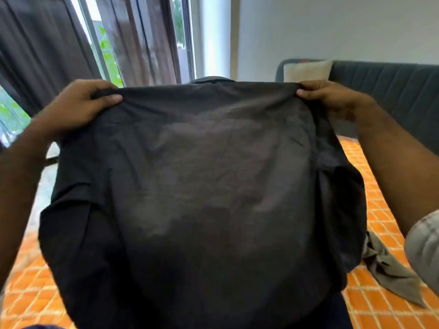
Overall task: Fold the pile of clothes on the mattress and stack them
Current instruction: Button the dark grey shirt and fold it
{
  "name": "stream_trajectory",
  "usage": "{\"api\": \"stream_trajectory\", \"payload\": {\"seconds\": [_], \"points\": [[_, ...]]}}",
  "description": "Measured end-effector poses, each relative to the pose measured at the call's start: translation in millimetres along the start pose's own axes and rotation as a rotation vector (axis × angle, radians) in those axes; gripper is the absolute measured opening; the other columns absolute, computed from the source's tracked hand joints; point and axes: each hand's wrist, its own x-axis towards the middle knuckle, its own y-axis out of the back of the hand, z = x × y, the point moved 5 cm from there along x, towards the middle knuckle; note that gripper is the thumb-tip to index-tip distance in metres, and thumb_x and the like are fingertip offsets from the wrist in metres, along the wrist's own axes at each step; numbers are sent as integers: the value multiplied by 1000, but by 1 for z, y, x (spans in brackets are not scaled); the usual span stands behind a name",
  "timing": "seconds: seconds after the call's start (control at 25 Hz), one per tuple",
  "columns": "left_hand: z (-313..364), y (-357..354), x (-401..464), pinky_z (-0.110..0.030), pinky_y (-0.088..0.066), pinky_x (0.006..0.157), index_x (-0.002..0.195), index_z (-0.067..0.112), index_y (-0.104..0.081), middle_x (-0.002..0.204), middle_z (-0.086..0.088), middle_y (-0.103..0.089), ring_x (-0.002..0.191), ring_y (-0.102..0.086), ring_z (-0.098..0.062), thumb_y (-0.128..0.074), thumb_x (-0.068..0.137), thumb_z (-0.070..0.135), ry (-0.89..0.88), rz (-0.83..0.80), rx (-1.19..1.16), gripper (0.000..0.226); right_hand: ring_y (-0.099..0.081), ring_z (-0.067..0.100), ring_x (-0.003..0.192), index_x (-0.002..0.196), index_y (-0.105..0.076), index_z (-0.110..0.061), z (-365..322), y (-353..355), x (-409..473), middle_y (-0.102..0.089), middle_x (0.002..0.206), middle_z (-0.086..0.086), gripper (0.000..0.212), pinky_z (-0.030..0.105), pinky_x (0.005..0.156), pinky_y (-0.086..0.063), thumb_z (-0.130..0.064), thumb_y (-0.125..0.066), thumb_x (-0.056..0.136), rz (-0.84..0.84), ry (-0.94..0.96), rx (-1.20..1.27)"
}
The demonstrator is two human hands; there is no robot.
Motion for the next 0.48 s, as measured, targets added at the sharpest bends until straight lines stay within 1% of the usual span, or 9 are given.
{"api": "stream_trajectory", "payload": {"seconds": [0.04,0.08,0.12,0.2,0.28,0.32,0.36,0.4,0.48], "points": [[-22,-25,4,-20,-49,79,108,9,-68,92,-1,-73,85,-65,-8,-59,101,21,-26,13,172,17,-70,14,102,122,-68,-15,31,-1,24,-73,115,2,24,22,83,-57,-16,-52,103,23,-50,-68],[-46,-52,6,-27,-48,82,108,10,-68,95,-8,-73,90,-66,-17,-60,101,22,-30,26,274,17,-69,14,100,122,-68,-12,60,-4,45,-72,115,4,24,21,82,-56,-16,-54,104,42,-99,-149],[-77,-77,9,-34,-49,83,108,10,-68,97,-14,-73,94,-68,-26,-60,101,22,-7,12,331,16,-68,14,98,122,-67,-8,87,-7,65,-71,115,7,24,21,83,-56,-17,-56,103,65,-121,-214],[-130,-120,17,-43,-50,83,108,8,-68,100,-21,-72,96,-69,-36,-59,100,19,36,-34,419,16,-62,17,97,117,-69,-4,133,-14,109,-68,110,11,22,26,89,-50,-15,-59,101,138,-125,-345],[-176,-153,27,-47,-51,81,103,5,-68,98,-24,-70,94,-66,-42,-58,98,20,73,-91,488,19,-61,26,96,109,-74,-6,166,-27,146,-67,101,11,16,28,84,-45,-15,-64,98,172,-125,-590],[-199,-167,33,-48,-51,80,101,5,-69,97,-22,-68,93,-65,-43,-56,96,25,105,-101,516,24,-64,31,99,109,-76,-7,182,-33,165,-68,102,12,20,31,83,-45,-19,-67,96,187,-118,-753],[-220,-182,38,-48,-52,79,99,6,-70,98,-20,-64,93,-62,-43,-55,94,31,128,-105,548,29,-64,36,106,113,-76,-11,200,-39,182,-68,108,15,25,33,87,-47,-26,-69,94,200,-117,-917],[-237,-196,42,-49,-51,77,98,8,-71,99,-17,-59,93,-60,-43,-56,93,33,151,-97,597,30,-63,38,111,116,-76,-17,217,-46,193,-68,116,16,28,37,91,-48,-32,-69,93,224,-179,-1037],[-267,-222,52,-49,-47,70,96,7,-73,98,-18,-55,93,-56,-45,-65,92,28,185,-74,751,23,-64,37,114,116,-75,-23,246,-61,216,-69,121,14,28,41,93,-51,-35,-65,93,301,-286,-1101]]}}
